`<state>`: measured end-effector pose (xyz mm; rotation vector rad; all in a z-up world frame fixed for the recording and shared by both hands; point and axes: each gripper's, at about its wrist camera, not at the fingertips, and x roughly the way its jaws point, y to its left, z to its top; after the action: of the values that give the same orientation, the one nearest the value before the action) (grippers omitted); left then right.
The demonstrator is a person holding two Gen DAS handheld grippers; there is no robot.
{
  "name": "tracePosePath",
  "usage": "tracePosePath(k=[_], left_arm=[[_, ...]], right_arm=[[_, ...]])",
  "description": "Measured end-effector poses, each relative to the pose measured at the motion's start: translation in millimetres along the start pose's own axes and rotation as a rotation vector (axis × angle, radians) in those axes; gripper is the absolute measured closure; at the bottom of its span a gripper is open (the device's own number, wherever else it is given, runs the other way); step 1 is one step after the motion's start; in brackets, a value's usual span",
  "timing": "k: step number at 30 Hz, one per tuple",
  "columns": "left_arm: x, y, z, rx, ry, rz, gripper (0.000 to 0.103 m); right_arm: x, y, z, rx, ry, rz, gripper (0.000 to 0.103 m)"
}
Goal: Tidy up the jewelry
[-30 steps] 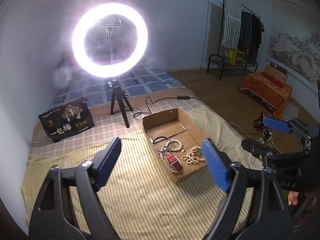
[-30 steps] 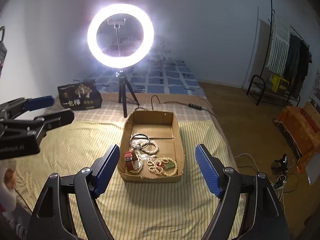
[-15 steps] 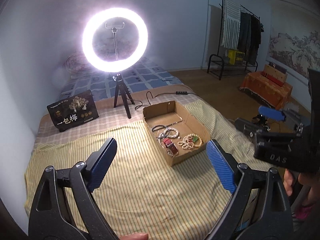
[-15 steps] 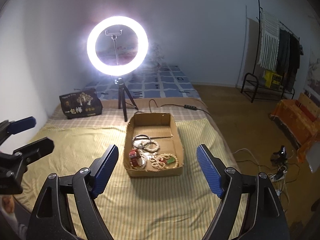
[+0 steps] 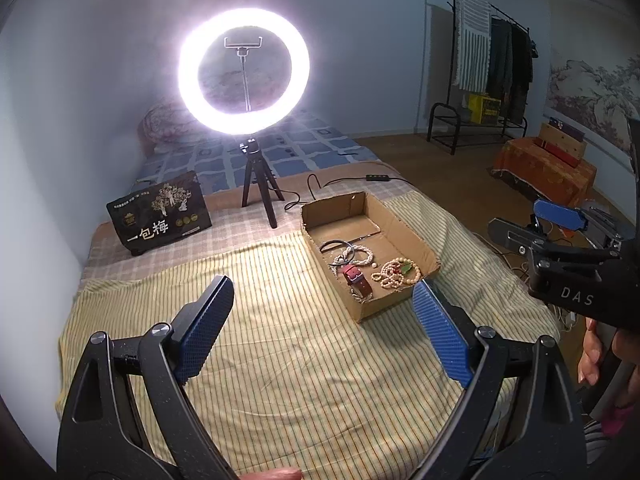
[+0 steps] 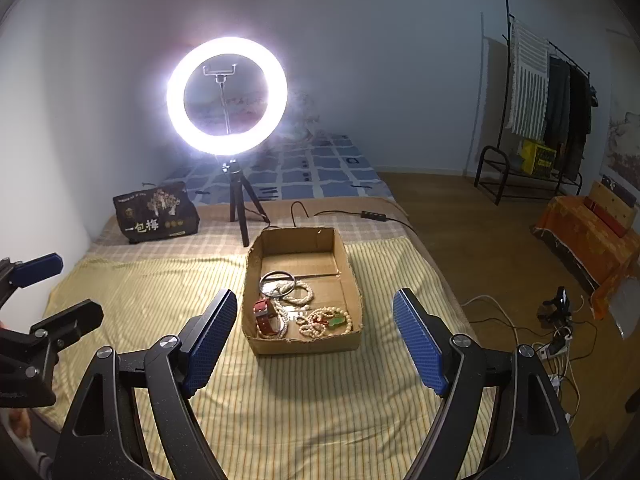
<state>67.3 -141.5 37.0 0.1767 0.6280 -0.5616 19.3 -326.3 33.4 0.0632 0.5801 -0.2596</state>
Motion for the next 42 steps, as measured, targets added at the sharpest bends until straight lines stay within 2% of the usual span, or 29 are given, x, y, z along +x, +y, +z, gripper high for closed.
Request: tracePosePath(k=[42], left_arm=[[-0.3, 0.0, 2.0, -0.004, -0.004, -0.007, 0.01]], right_arm=[[9.5, 3.1, -1.5, -0.011, 0.029, 0.007, 0.023]])
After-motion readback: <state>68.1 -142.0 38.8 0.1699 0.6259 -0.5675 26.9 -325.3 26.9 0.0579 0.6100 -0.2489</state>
